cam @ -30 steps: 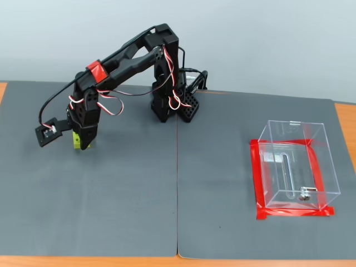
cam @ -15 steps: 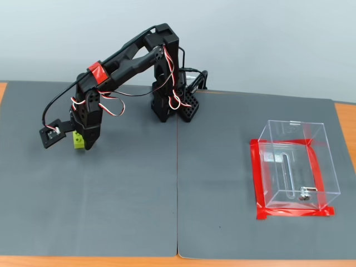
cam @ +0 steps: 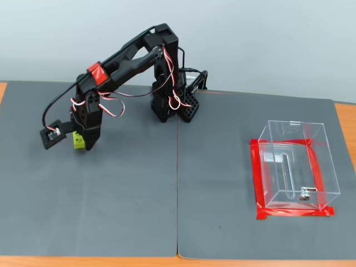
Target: Pick the green lego block and place it into the transparent box
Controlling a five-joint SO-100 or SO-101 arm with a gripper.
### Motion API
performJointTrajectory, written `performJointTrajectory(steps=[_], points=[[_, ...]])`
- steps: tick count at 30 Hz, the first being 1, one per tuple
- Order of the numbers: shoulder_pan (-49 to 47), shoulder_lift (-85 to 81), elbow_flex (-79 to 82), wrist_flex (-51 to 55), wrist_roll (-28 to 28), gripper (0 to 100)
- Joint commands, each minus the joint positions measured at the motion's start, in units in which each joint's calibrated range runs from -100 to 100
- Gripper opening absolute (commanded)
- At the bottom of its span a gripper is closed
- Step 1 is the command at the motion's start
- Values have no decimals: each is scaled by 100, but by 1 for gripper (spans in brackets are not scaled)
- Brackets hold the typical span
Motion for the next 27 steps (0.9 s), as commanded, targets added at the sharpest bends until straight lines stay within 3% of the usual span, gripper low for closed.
performJointTrajectory(steps=[1,22,27], points=[[162,122,-106,-126,-22,33],[266,283,-34,-481,30,33],[266,283,-25,-481,-1,22]])
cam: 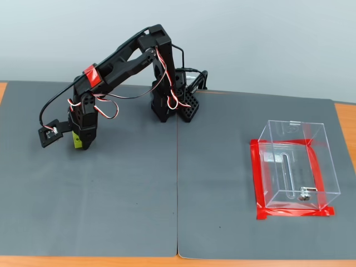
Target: Pick the green lego block and place it into the transparent box
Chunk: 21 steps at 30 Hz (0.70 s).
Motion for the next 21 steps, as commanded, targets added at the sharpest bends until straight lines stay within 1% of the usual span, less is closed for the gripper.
performJointTrajectory(steps=[1,2,7,16,21], points=[[-14,-31,-25,-56,-30,18],[-14,-31,-25,-56,-30,16],[-6,-48,-16,-30,-36,11],[9,-141,-88,22,-36,10],[1,-608,-97,30,-36,10]])
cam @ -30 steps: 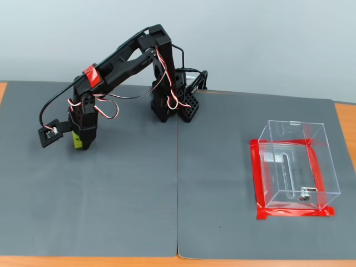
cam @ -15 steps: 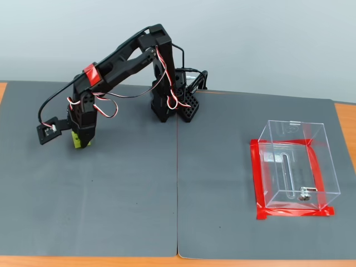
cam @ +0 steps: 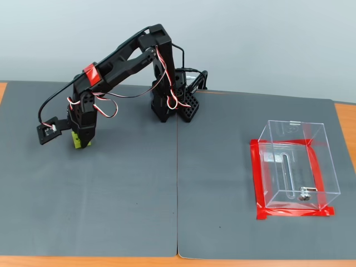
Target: Pick the green lego block and place it into the transparent box
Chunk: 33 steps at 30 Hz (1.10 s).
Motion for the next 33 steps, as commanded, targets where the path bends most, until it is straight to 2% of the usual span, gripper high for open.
performJointTrajectory(steps=[1,13,21,33], points=[[-21,-769,-97,30,-21,10],[-44,-2583,-43,30,-5,10],[-528,-3600,-25,30,10,10],[-3184,-5321,-16,30,5,10]])
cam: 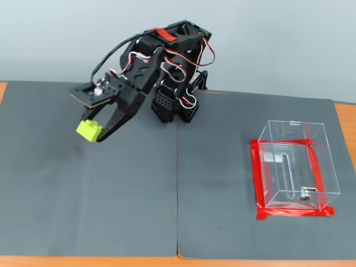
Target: Pick the green lego block and place it into the transparent box
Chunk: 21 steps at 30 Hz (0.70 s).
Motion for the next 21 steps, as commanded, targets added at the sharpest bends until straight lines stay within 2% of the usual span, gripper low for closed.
performJointTrajectory(steps=[1,21], points=[[-968,-521,-34,13,-5,10],[-4325,-555,-124,13,11,10]])
